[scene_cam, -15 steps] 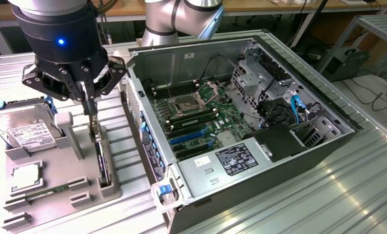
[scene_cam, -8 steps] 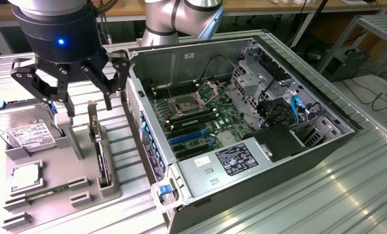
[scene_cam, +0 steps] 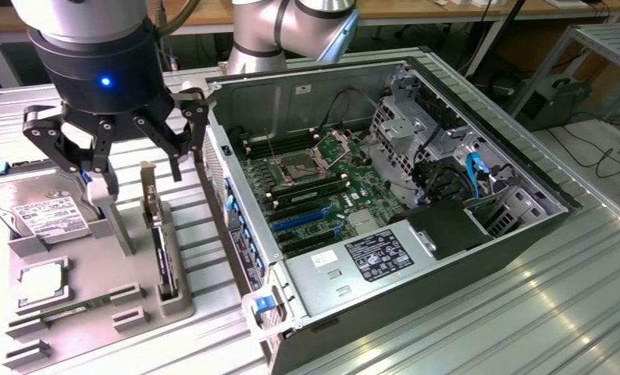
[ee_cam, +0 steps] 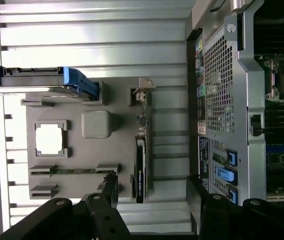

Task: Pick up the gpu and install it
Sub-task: 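Pick up the gpu and move the gpu toward the slot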

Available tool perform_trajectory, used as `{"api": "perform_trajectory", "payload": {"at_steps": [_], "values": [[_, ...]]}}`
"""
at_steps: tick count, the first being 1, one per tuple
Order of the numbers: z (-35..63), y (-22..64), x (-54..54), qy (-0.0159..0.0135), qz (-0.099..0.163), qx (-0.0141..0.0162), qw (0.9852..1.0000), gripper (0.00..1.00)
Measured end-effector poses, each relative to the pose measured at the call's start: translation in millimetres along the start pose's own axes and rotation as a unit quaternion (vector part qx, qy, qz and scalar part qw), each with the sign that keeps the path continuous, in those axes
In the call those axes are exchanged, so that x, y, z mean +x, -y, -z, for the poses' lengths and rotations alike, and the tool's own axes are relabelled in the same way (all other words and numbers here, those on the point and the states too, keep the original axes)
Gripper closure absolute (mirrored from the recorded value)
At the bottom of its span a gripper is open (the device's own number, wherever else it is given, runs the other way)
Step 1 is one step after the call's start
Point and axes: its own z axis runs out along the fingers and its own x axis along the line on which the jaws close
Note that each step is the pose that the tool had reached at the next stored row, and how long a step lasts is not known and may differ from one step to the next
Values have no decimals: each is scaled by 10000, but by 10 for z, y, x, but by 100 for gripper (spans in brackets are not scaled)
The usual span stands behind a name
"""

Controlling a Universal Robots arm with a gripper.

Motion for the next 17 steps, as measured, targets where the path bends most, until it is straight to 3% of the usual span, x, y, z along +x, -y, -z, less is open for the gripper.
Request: {"api": "perform_trajectory", "payload": {"at_steps": [6, 17], "values": [[-40, 0, 1, -40, 34, 2, 10000, 34], [-68, -17, 2, -46, 45, 2, 10000, 34]]}}
